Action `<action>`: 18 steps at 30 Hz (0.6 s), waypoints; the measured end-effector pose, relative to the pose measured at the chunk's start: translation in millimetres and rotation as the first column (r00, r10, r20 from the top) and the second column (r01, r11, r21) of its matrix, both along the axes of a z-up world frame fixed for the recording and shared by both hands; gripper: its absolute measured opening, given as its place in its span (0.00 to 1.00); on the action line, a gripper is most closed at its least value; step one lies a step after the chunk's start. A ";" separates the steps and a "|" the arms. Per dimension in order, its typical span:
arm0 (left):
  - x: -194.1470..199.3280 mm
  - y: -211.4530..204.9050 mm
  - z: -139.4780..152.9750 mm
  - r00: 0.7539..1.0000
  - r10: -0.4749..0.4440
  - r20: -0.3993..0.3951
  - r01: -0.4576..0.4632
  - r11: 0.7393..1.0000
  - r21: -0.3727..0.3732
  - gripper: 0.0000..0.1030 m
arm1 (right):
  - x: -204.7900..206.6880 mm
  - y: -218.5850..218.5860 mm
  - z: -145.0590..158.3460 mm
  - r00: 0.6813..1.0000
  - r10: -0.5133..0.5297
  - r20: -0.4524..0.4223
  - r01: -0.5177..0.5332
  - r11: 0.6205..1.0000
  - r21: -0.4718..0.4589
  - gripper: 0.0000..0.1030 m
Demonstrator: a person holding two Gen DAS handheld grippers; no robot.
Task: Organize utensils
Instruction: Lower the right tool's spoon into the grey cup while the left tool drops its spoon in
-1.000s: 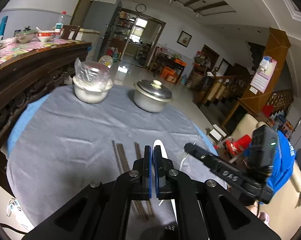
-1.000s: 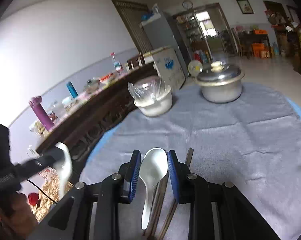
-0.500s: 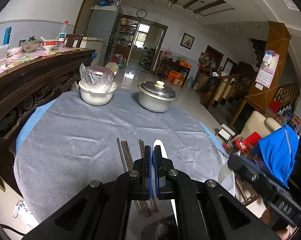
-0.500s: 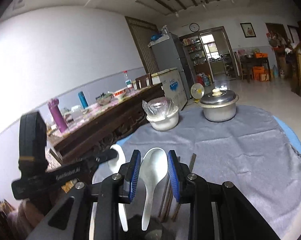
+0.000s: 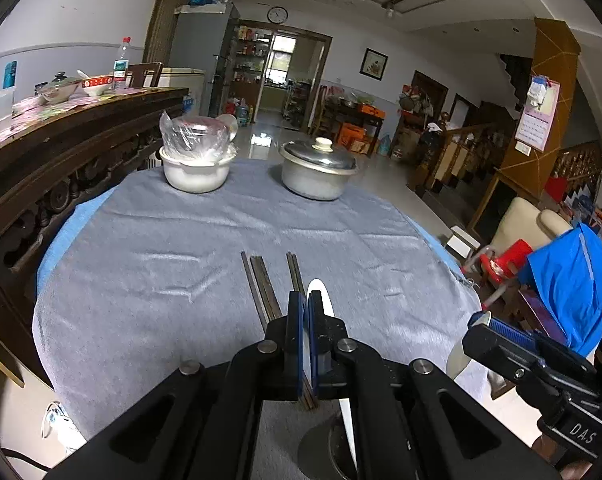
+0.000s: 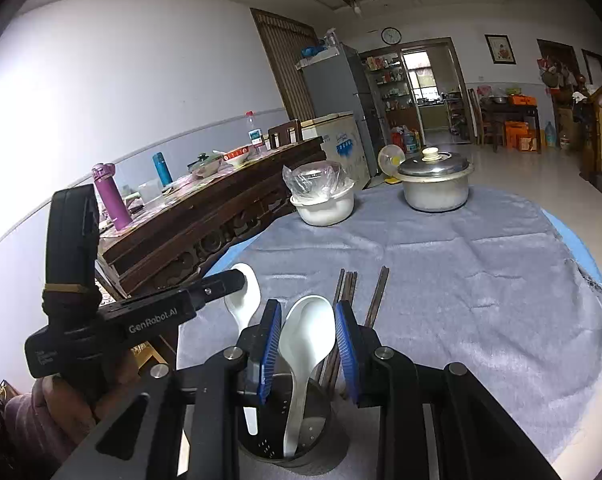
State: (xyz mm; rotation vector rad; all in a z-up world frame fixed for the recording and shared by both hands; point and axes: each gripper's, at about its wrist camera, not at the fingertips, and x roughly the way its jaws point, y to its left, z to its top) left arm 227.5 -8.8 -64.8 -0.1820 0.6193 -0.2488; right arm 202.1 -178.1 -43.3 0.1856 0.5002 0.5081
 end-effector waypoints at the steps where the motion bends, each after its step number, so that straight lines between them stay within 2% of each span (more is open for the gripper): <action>1: -1.2 -1.5 -0.6 1.000 -0.003 0.002 0.003 1.000 0.005 0.02 | -0.7 0.0 -0.1 1.000 0.000 0.000 0.000 1.000 0.000 0.29; 10: -10.8 -11.7 -6.0 0.998 -0.065 0.015 0.064 0.997 0.038 0.03 | -0.5 -0.3 0.0 0.999 0.019 -0.034 -0.018 1.000 0.024 0.31; 18: -7.0 8.1 -3.2 1.000 -0.011 0.009 0.010 1.000 0.013 0.05 | 1.5 -13.0 -2.5 0.998 -0.017 -0.053 0.021 0.998 0.064 0.31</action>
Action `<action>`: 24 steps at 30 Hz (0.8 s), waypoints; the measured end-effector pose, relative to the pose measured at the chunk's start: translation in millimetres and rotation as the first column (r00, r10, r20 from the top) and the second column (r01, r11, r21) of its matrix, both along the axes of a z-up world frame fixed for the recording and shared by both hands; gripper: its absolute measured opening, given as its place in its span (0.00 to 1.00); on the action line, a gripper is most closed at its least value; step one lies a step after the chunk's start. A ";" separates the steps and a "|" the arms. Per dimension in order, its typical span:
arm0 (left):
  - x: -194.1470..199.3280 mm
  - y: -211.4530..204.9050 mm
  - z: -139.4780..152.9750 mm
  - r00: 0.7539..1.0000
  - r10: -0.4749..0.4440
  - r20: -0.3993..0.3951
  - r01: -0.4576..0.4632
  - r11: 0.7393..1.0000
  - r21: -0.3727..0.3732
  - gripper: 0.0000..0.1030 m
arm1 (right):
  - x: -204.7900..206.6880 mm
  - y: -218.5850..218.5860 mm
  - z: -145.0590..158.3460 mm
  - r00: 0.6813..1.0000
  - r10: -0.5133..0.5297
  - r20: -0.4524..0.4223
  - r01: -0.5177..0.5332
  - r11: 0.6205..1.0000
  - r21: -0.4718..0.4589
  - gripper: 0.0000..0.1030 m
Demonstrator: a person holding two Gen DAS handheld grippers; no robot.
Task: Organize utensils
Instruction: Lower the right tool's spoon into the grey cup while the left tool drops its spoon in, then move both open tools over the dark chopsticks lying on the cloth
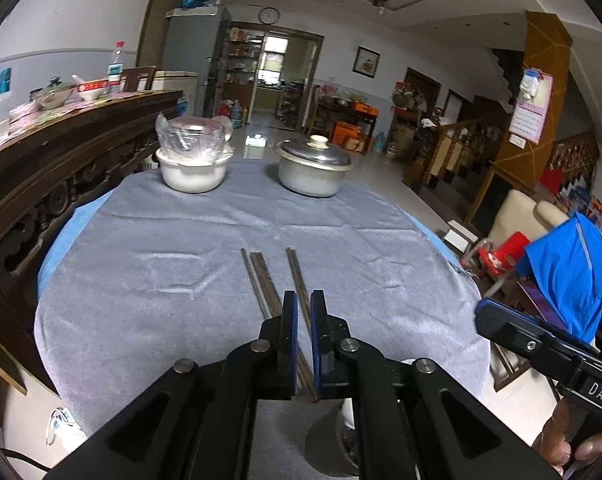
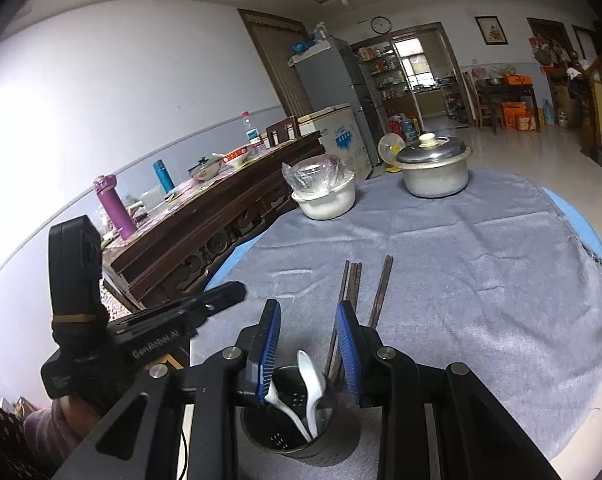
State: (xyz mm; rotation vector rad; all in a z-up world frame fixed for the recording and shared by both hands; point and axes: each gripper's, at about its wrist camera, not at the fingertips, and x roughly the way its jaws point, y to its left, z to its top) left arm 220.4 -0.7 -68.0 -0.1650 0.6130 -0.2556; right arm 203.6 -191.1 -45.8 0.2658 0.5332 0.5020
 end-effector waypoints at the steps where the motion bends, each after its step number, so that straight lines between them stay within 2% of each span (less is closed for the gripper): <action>1: 0.9 2.6 -0.1 1.000 0.009 -0.001 -0.009 1.000 -0.001 0.05 | 1.0 -1.6 -1.0 1.000 -0.006 -0.005 0.006 1.000 0.004 0.31; 9: 11.3 12.7 -9.0 0.998 0.044 -0.046 -0.044 0.999 -0.010 0.07 | 7.5 -10.2 -7.2 0.999 -0.031 -0.039 0.032 0.999 0.034 0.31; 11: 14.2 15.3 -12.2 0.997 0.053 -0.060 -0.053 0.998 -0.013 0.10 | 10.1 -12.0 -9.6 0.998 -0.034 -0.052 0.037 0.998 0.043 0.31; 13: 17.2 18.8 -14.7 0.996 0.058 -0.072 -0.060 0.998 -0.018 0.17 | 12.9 -12.7 -11.5 0.997 -0.038 -0.061 0.041 0.998 0.047 0.31; 16: 22.0 22.8 -17.8 0.994 0.067 -0.082 -0.068 0.997 -0.018 0.20 | 17.5 -14.3 -16.0 0.996 -0.038 -0.079 0.043 0.997 0.057 0.31; 19: 33.5 26.9 -24.9 0.992 0.051 -0.119 -0.053 0.998 -0.017 0.24 | 26.2 -17.8 -22.5 0.993 -0.040 -0.107 0.048 0.996 0.072 0.31; 24: 64.3 35.0 -45.4 0.977 0.023 -0.213 -0.031 0.999 -0.033 0.25 | 51.4 -26.4 -35.3 0.984 -0.036 -0.174 0.054 0.994 0.096 0.31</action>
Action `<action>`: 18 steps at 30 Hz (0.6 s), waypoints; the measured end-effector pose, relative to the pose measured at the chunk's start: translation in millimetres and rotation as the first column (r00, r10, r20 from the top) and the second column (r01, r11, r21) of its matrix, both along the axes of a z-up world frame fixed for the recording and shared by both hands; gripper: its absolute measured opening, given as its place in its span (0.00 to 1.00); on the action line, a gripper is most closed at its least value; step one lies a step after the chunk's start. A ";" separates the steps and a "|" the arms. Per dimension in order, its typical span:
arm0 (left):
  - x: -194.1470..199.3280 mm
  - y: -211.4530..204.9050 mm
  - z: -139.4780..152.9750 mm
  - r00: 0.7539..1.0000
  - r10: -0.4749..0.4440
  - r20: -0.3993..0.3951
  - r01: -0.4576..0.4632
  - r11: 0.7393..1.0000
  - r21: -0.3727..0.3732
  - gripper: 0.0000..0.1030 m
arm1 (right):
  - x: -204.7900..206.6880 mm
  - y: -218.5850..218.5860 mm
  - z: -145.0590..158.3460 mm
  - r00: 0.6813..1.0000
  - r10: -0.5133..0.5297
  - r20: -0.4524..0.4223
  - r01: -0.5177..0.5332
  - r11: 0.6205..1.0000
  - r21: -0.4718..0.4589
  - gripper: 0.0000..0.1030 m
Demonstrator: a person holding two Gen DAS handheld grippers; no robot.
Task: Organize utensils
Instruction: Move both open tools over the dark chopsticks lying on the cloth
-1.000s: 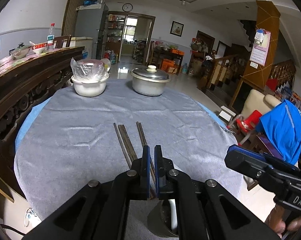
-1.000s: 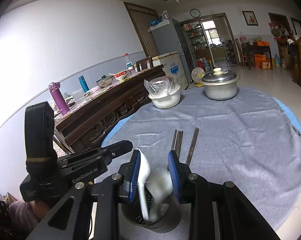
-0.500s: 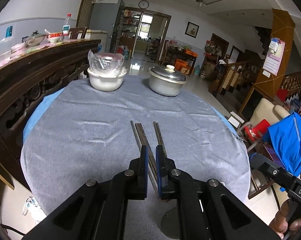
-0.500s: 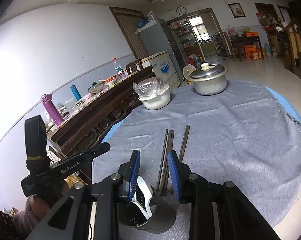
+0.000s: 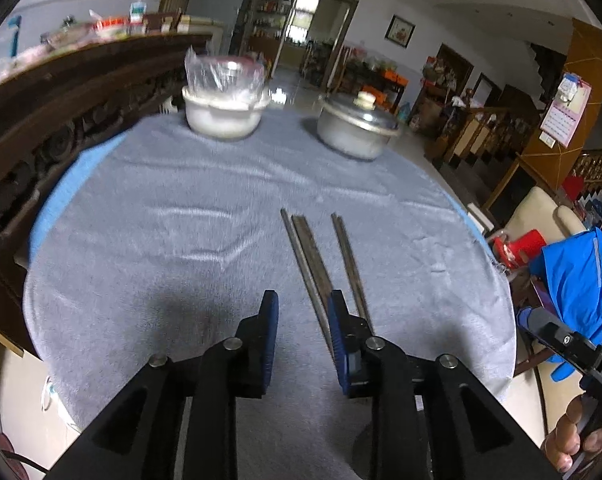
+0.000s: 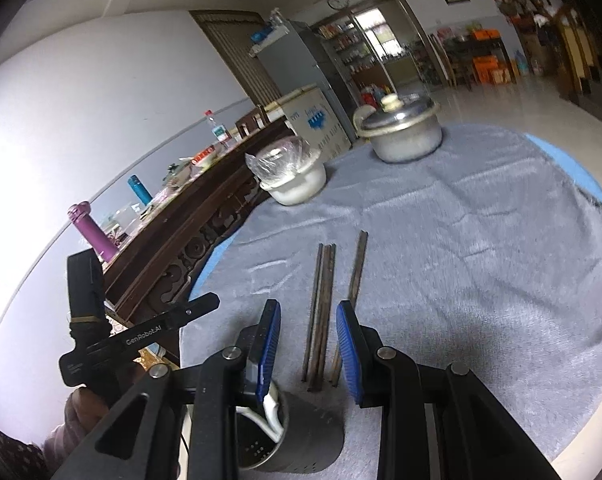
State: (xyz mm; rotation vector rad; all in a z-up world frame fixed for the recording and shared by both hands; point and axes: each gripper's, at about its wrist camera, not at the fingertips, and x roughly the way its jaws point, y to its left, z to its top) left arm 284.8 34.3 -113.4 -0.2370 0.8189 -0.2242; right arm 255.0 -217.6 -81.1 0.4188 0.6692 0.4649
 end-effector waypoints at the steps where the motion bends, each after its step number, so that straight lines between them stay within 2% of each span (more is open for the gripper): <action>1: 7.5 0.6 -4.4 1.000 -0.008 -0.020 0.008 1.000 0.000 0.25 | 9.6 -2.2 -3.8 1.000 0.005 -0.020 -0.005 1.000 0.012 0.31; 9: 73.7 -4.2 -39.1 0.987 -0.060 -0.152 0.063 0.998 0.019 0.27 | 88.0 1.5 -29.2 0.990 0.052 -0.135 -0.053 0.999 -0.005 0.32; 12: 95.0 -10.1 -49.6 0.980 -0.067 -0.187 0.073 0.997 0.024 0.32 | 121.1 10.4 -41.5 0.983 0.073 -0.167 -0.081 0.996 -0.044 0.30; 18: 120.2 -25.3 -64.0 0.971 -0.081 -0.224 0.089 0.996 0.027 0.32 | 165.3 36.8 -68.8 0.973 0.104 -0.208 -0.133 0.982 -0.132 0.29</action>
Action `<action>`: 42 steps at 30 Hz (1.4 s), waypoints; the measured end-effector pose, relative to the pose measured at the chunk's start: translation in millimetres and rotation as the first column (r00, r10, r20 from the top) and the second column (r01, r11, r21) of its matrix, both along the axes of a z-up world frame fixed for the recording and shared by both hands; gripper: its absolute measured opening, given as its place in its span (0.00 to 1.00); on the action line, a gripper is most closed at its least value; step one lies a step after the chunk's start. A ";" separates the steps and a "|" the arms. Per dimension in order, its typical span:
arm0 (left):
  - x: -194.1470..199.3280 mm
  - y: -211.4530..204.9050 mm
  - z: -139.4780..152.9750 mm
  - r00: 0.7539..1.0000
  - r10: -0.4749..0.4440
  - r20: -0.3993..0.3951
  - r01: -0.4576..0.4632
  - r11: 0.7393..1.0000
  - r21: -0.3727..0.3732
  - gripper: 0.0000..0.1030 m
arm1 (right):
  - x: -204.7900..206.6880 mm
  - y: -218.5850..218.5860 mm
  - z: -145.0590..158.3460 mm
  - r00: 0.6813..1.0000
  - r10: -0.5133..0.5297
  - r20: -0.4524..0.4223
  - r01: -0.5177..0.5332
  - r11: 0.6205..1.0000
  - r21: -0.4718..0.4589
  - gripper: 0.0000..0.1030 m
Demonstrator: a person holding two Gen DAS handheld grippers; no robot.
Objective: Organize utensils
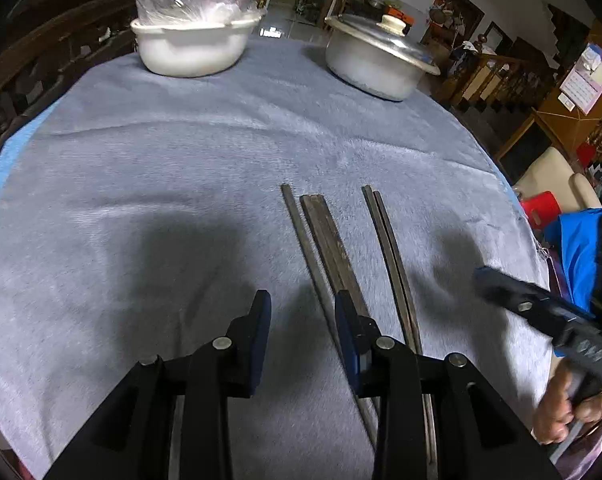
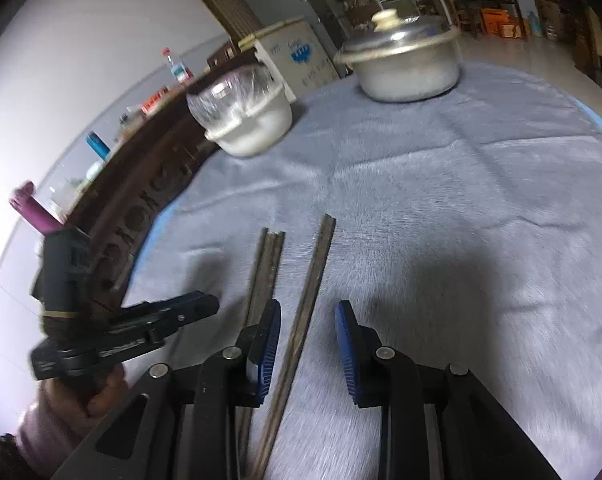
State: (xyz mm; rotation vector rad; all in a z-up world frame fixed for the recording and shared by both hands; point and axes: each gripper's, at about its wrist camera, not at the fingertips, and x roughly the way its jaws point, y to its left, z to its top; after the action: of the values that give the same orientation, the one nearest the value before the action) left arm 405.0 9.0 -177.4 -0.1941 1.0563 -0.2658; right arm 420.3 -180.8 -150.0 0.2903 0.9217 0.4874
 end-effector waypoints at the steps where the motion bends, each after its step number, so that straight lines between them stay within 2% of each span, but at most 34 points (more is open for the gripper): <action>1: 2.0 -1.6 -1.5 1.000 -0.002 -0.003 0.002 1.000 -0.001 0.33 | 5.9 6.6 -5.5 1.000 0.014 -0.006 -0.014 1.000 -0.015 0.29; 6: 15.2 -5.4 -11.5 1.000 0.010 -0.029 -0.010 1.000 0.014 0.33 | 21.4 27.4 -18.8 1.000 0.028 -0.009 -0.029 0.997 -0.066 0.28; 11: 19.2 -10.2 -13.2 1.000 0.010 -0.019 -0.009 0.999 0.042 0.33 | 28.2 50.2 -26.4 1.000 0.031 0.002 -0.030 0.980 -0.198 0.23; 16: 22.8 -8.4 -13.3 1.000 0.000 -0.008 0.001 0.998 0.066 0.33 | 29.9 50.8 -26.4 0.999 0.012 0.032 -0.002 0.961 -0.276 0.21; 22: 28.3 -10.1 -13.5 0.998 -0.067 -0.004 0.067 0.989 0.134 0.35 | 36.6 24.9 -26.8 0.999 -0.050 0.014 0.052 0.959 -0.277 0.18; 27: 38.9 -2.1 -12.7 0.997 -0.062 -0.039 0.067 0.987 0.146 0.35 | 52.1 17.5 -23.2 0.996 -0.076 -0.053 0.059 0.961 -0.269 0.18; 31: 56.4 1.6 -10.8 0.996 -0.036 -0.078 0.046 0.991 0.127 0.35 | 70.5 21.5 -21.5 0.989 -0.102 -0.112 0.066 0.956 -0.286 0.21; 35: 68.1 1.3 -10.0 0.994 -0.017 -0.108 0.025 0.997 0.073 0.36 | 85.4 25.4 -20.8 0.980 -0.128 -0.150 0.076 0.946 -0.317 0.21; 40: 77.6 -14.8 -10.5 0.996 -0.007 -0.090 0.021 0.988 0.155 0.35 | 91.6 26.3 -20.9 0.976 -0.146 -0.161 0.079 0.929 -0.361 0.10; 42: 82.6 -20.8 -12.2 0.996 -0.018 -0.087 0.034 0.981 0.191 0.35 | 89.9 25.3 -20.9 0.978 -0.137 -0.157 0.073 0.930 -0.362 0.10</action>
State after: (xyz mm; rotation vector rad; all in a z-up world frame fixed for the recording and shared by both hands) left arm 487.6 -11.8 -189.7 -0.0176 1.1623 -0.1788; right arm 510.2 -155.5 -170.9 0.0538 1.1441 0.1895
